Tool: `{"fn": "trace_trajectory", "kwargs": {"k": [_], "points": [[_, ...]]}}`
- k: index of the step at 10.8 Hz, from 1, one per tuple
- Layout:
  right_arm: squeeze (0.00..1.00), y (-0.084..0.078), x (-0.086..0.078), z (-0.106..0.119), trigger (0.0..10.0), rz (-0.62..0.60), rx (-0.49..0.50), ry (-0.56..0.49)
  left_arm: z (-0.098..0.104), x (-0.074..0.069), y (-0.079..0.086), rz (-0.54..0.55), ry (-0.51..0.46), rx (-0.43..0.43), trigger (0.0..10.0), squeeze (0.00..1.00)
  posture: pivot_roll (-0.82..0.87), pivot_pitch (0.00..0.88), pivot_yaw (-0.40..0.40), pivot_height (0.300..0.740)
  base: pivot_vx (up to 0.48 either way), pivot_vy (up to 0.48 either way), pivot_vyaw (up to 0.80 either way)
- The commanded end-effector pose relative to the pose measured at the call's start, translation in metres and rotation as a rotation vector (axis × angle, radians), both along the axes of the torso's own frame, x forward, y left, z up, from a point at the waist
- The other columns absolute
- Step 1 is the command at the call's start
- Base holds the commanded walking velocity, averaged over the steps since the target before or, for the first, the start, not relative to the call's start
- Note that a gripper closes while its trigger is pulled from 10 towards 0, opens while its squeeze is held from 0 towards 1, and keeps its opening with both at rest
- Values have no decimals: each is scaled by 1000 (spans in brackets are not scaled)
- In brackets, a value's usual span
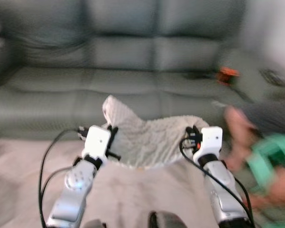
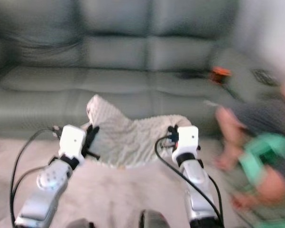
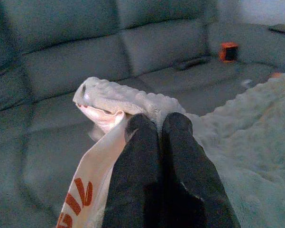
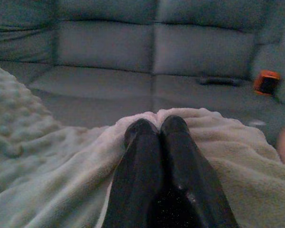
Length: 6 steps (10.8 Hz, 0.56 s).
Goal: Move the pillow to the sofa
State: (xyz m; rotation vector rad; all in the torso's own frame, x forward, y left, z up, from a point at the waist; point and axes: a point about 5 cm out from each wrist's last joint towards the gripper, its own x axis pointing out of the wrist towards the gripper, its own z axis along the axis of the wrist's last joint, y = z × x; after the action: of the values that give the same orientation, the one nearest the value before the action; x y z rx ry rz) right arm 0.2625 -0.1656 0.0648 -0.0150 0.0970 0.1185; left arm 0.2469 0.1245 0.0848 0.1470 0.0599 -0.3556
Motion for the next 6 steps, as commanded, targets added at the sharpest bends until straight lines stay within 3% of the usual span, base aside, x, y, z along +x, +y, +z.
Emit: {"fn": "trace_trajectory", "kwargs": {"k": [1,6], "points": [[0,-1,6,7,10000,-7,2,-26,5,2,-3,-16,-26,-6,10000,0,15,59,-51,740,480,0,0],[0,0,6,7,10000,-4,-1,-30,9,8,-2,3,-35,-5,10000,0,16,61,-52,740,466,0,0]]}}
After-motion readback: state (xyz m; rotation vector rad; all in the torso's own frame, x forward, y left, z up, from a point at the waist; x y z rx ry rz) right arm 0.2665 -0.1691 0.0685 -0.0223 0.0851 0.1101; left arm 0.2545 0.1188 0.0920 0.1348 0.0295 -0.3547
